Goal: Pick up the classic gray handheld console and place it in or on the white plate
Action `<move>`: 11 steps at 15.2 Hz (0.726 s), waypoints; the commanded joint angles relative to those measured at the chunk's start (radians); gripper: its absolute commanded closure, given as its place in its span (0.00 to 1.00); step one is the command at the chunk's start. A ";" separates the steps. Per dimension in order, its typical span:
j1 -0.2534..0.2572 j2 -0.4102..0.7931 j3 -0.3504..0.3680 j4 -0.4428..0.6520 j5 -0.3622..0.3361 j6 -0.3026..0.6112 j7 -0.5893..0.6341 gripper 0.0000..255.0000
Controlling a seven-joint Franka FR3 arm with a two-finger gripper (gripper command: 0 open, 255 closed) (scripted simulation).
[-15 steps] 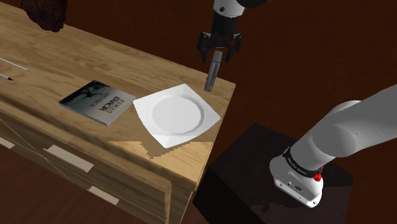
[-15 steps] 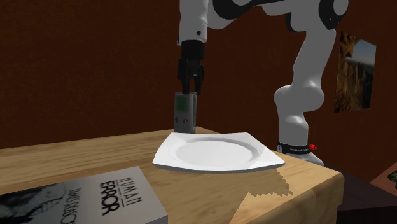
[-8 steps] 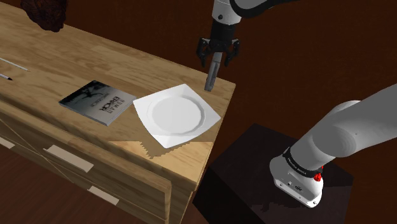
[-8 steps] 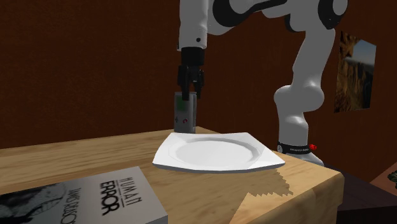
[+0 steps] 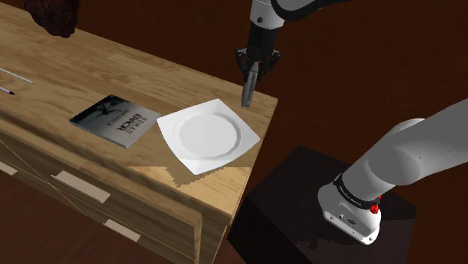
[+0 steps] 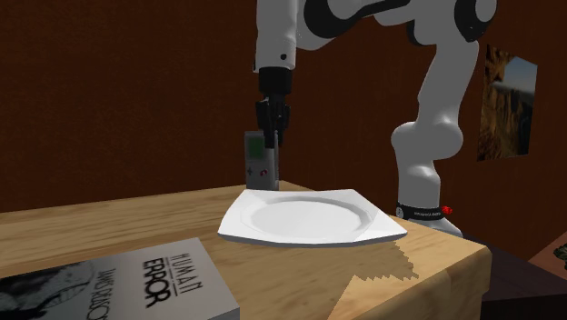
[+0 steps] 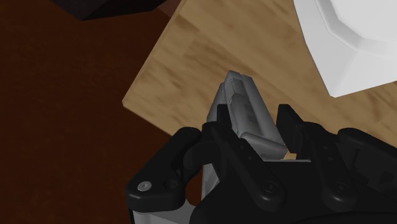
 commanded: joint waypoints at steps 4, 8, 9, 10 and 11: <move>-0.001 0.001 0.000 0.000 0.000 0.000 0.000 1.00; -0.001 -0.005 -0.003 0.022 0.000 -0.027 -0.002 1.00; -0.001 -0.006 -0.004 0.033 0.000 -0.041 -0.002 1.00; -0.001 -0.008 -0.005 0.045 0.000 -0.054 -0.003 1.00; -0.002 -0.010 -0.006 0.057 0.000 -0.068 -0.004 1.00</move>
